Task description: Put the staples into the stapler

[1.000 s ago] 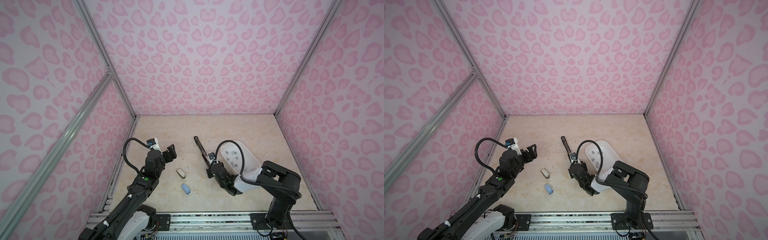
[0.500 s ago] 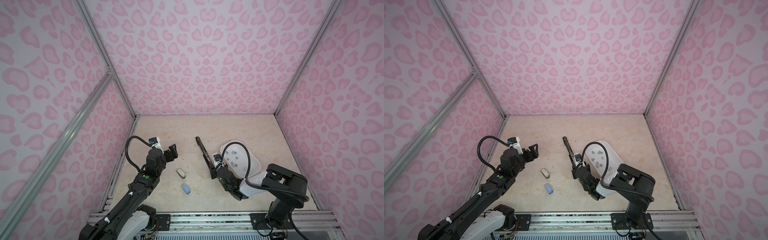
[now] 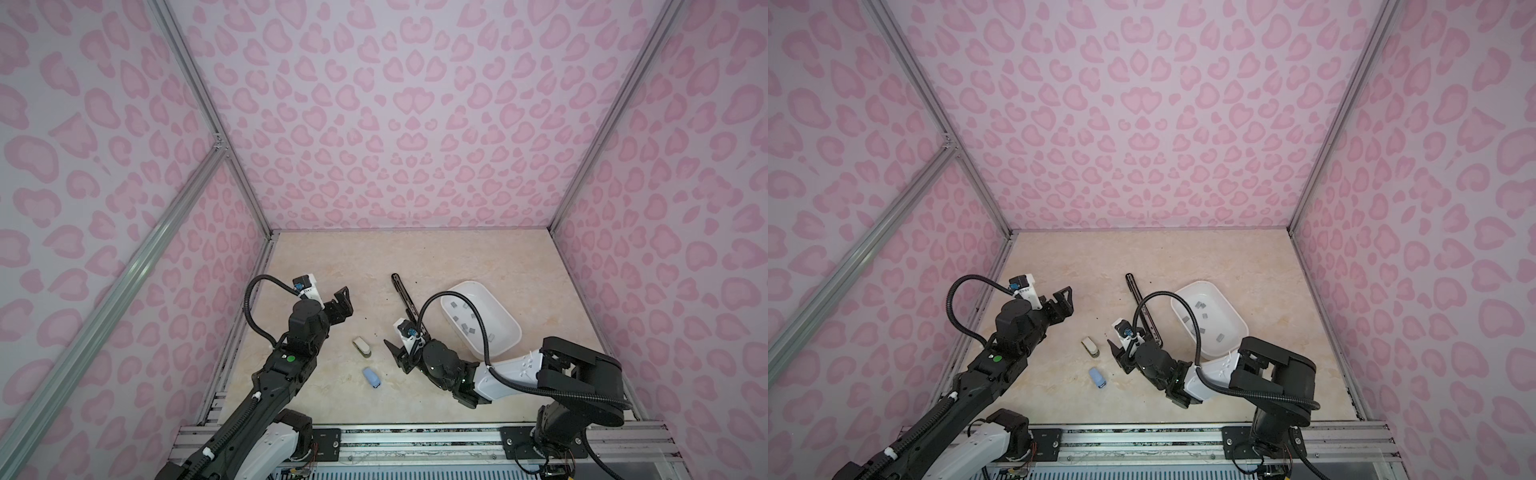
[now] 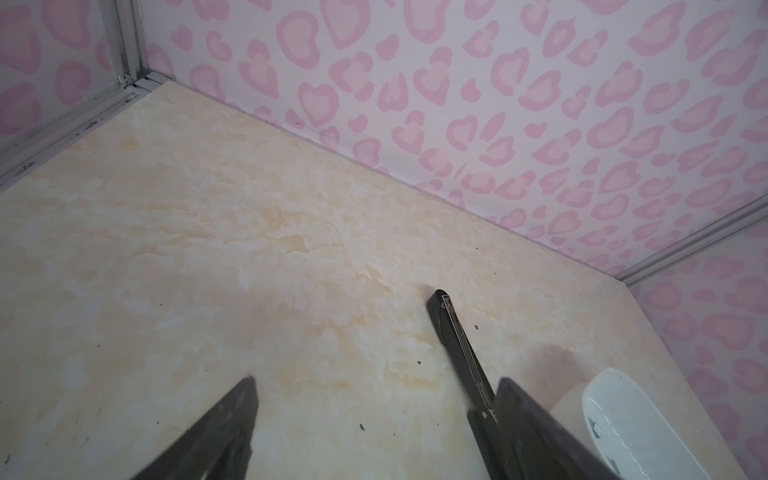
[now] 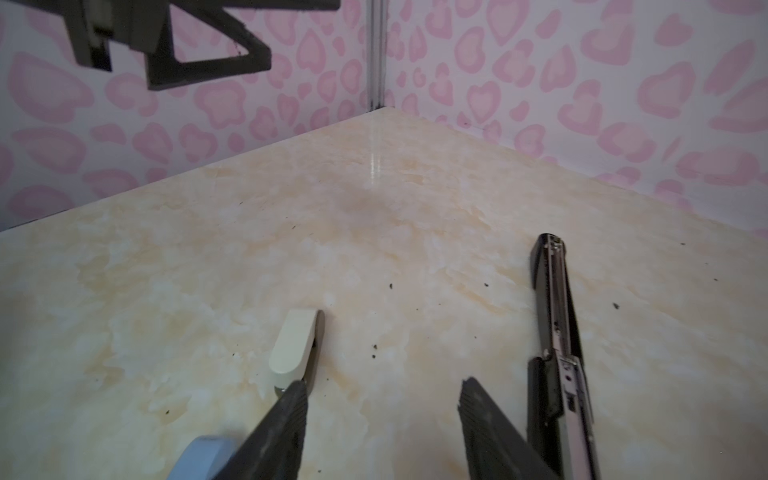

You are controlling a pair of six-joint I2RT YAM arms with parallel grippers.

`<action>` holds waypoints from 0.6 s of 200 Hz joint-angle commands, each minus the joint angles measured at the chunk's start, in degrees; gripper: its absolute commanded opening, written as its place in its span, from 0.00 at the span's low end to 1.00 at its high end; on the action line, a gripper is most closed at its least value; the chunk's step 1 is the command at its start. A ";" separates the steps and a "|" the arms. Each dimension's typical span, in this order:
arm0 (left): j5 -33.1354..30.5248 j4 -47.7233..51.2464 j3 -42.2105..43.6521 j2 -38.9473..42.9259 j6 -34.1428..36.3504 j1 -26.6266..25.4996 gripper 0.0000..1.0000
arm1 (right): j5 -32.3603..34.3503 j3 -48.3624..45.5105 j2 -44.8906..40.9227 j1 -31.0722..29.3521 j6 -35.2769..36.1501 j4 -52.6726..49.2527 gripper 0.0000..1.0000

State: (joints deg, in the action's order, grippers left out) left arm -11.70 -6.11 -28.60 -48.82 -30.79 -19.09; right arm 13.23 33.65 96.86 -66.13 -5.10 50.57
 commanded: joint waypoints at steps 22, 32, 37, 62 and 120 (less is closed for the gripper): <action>-2.92 -0.97 0.43 0.88 0.49 0.08 0.90 | -10.17 10.02 5.20 -1.96 4.01 -13.34 0.58; -2.91 -1.01 0.43 0.74 0.38 0.10 0.90 | -8.56 13.36 7.37 -2.97 4.06 -17.06 0.58; -2.68 -1.02 0.45 0.68 0.38 0.07 0.90 | -7.60 14.35 8.43 -3.33 3.80 -17.66 0.59; -2.70 -0.97 0.35 0.65 0.46 0.11 0.90 | -3.82 16.77 12.71 -3.75 0.80 -16.89 0.63; -3.46 -1.05 0.97 2.03 0.15 0.09 0.90 | -1.42 20.03 17.18 -3.18 -1.88 -18.07 0.65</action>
State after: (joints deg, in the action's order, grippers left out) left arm -14.22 -5.93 -27.92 -47.44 -30.41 -19.09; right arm 9.89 52.36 112.53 -69.69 -5.17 33.93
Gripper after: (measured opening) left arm 0.899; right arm 0.650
